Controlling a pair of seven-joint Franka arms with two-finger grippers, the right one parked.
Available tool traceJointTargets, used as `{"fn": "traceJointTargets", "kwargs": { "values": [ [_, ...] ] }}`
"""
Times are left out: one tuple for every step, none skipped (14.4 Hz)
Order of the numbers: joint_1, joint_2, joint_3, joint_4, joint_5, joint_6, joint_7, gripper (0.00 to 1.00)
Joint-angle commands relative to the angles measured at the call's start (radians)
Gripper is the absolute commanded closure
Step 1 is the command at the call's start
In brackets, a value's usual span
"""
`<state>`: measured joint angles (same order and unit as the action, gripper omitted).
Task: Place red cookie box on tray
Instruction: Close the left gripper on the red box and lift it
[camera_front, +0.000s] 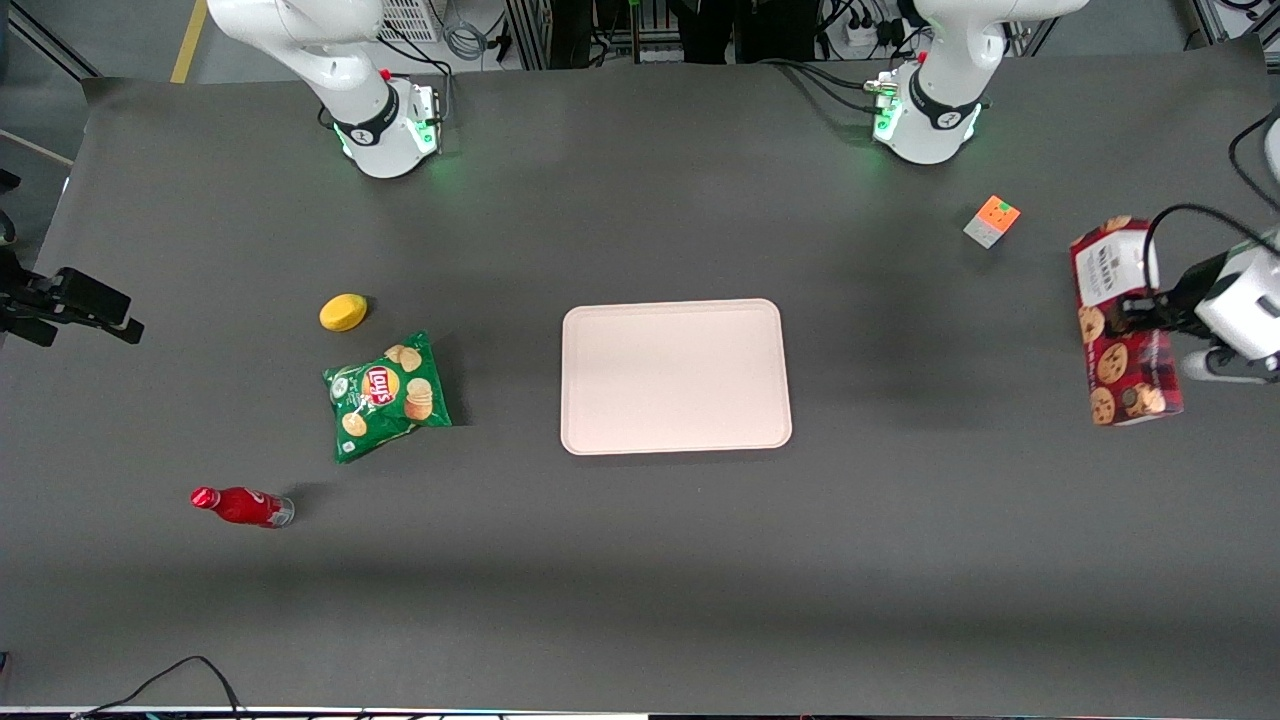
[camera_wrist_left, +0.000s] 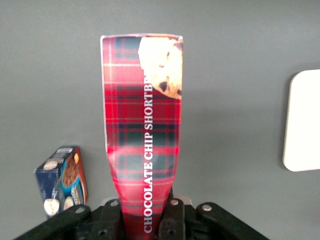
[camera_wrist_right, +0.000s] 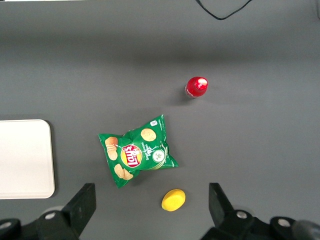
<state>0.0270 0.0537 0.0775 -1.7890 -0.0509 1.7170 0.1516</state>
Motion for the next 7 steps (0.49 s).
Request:
{"fn": "traceJointTargets", "kwargs": {
  "values": [
    [-0.009, 0.025, -0.01, 0.097, 0.023, -0.094, -0.052, 0.88],
    [-0.009, 0.026, -0.013, 0.097, 0.023, -0.089, -0.053, 0.88],
    [-0.009, 0.026, -0.015, 0.097, 0.022, -0.089, -0.059, 0.88],
    [-0.01, 0.025, -0.022, 0.097, 0.022, -0.089, -0.101, 0.88],
    [-0.009, 0.025, -0.059, 0.097, 0.023, -0.097, -0.153, 0.88],
    [-0.01, 0.025, -0.086, 0.092, 0.025, -0.1, -0.203, 0.88],
    [-0.012, 0.026, -0.125, 0.091, 0.025, -0.1, -0.274, 0.88]
  ]
}}
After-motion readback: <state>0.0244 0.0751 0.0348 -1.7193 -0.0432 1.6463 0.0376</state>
